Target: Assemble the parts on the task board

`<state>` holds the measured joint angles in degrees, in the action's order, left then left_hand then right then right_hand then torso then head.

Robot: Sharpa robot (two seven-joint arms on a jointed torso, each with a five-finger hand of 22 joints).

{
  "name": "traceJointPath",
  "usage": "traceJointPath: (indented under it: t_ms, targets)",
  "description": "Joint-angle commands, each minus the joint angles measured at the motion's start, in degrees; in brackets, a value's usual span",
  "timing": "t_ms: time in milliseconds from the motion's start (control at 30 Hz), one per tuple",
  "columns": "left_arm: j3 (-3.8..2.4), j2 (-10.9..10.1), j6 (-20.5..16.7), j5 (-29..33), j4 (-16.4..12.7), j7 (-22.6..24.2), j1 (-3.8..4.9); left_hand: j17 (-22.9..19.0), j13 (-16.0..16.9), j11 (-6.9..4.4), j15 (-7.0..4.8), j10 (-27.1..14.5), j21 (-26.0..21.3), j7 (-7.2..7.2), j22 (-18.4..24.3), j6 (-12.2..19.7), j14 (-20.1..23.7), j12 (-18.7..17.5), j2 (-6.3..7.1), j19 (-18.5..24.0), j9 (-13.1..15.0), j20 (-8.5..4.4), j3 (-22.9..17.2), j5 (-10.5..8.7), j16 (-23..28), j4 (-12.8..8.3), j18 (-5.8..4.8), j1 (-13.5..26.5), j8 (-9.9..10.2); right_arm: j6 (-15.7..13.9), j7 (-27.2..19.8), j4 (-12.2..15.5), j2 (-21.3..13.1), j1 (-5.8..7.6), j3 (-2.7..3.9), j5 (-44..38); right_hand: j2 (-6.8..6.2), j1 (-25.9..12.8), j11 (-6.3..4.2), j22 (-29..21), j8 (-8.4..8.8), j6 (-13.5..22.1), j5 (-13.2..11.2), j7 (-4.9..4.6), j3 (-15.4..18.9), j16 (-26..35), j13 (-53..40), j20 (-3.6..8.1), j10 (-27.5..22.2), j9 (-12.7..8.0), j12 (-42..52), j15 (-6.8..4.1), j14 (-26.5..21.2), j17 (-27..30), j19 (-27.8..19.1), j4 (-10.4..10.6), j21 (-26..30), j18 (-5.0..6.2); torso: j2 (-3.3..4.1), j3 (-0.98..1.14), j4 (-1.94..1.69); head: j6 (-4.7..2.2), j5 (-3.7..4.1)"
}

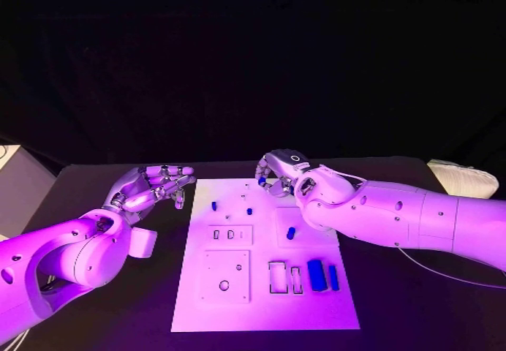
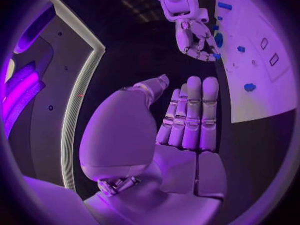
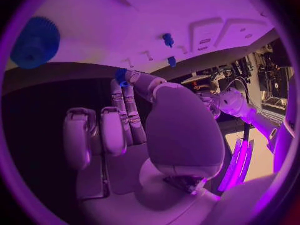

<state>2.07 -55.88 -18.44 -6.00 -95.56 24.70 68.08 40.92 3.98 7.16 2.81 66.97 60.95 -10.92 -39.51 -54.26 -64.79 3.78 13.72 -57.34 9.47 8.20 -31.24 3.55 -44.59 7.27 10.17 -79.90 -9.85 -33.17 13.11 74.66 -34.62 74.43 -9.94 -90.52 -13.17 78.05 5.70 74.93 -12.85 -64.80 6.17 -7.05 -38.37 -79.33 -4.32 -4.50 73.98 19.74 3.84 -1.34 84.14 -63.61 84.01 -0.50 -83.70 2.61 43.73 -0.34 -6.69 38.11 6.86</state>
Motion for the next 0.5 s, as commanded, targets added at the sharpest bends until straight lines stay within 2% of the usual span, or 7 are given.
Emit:
traceJointPath:
  t_ms: [33,167,367,500]
  targets:
    - [-0.06,0.17,0.53,0.21,-0.20,0.30,0.10,0.06,0.09,-0.12,-0.07,0.04,0.09,-0.01,-0.05,0.03,0.16,0.05,-0.34,-0.19,0.10,0.02,-0.32,-0.31,-0.35,-0.10,-0.11,0.36,0.15,-0.79,0.32,-1.57,1.25,0.04,0.03,-0.71,2.25,1.96,-2.99,4.95,-0.16,-0.26,0.02,0.03,-0.29,0.30,-1.88,0.29,3.26,0.07,0.34,-0.42,1.30,0.09,1.80,-0.67,0.29,-0.32,0.09,0.05,-0.05,0.10,-0.09]
    - [-0.06,0.30,0.58,0.21,-0.21,0.31,0.11,0.06,0.09,-0.12,-0.07,0.04,0.09,-0.01,-0.05,0.03,0.16,0.05,-0.34,-0.19,0.10,0.02,-0.32,-0.31,-0.35,-0.10,-0.11,0.36,0.15,-0.49,0.18,-3.29,2.93,0.03,0.05,-0.70,2.23,1.93,-2.99,4.86,-0.16,-0.21,0.11,0.02,-0.35,0.32,-1.89,0.30,3.25,0.12,0.30,-0.43,1.28,0.14,1.75,-0.73,0.35,-0.29,0.18,0.07,-0.17,0.25,-0.23]
    - [-0.06,0.34,0.62,0.21,-0.29,0.29,0.21,0.06,0.09,-0.12,-0.07,0.04,0.09,-0.01,-0.05,0.03,0.16,0.05,-0.34,-0.19,0.10,0.02,-0.32,-0.31,-0.35,-0.10,-0.11,0.36,0.15,0.36,0.22,-4.79,4.53,-0.08,0.05,-0.73,2.22,1.89,-2.98,4.75,-0.15,-0.18,0.16,0.01,-0.38,0.39,-1.90,0.31,3.23,0.15,0.26,-0.43,1.24,0.33,1.71,-0.75,0.42,-0.27,0.37,-0.15,-0.53,0.39,-0.15]
    - [-0.06,0.27,0.59,0.21,-0.32,0.27,0.28,0.06,0.09,-0.12,-0.07,0.04,0.09,-0.01,-0.05,0.03,0.16,0.05,-0.34,-0.19,0.10,0.02,-0.32,-0.31,-0.35,-0.10,-0.11,0.36,0.15,0.81,0.29,-5.31,4.96,-0.14,0.04,-0.78,2.21,1.79,-2.96,4.68,-0.14,-0.12,0.16,-0.02,-0.41,0.43,-1.90,0.32,3.20,0.20,0.21,-0.42,1.22,0.42,1.67,-0.75,0.48,-0.25,0.45,-0.20,-0.60,0.44,-0.13]
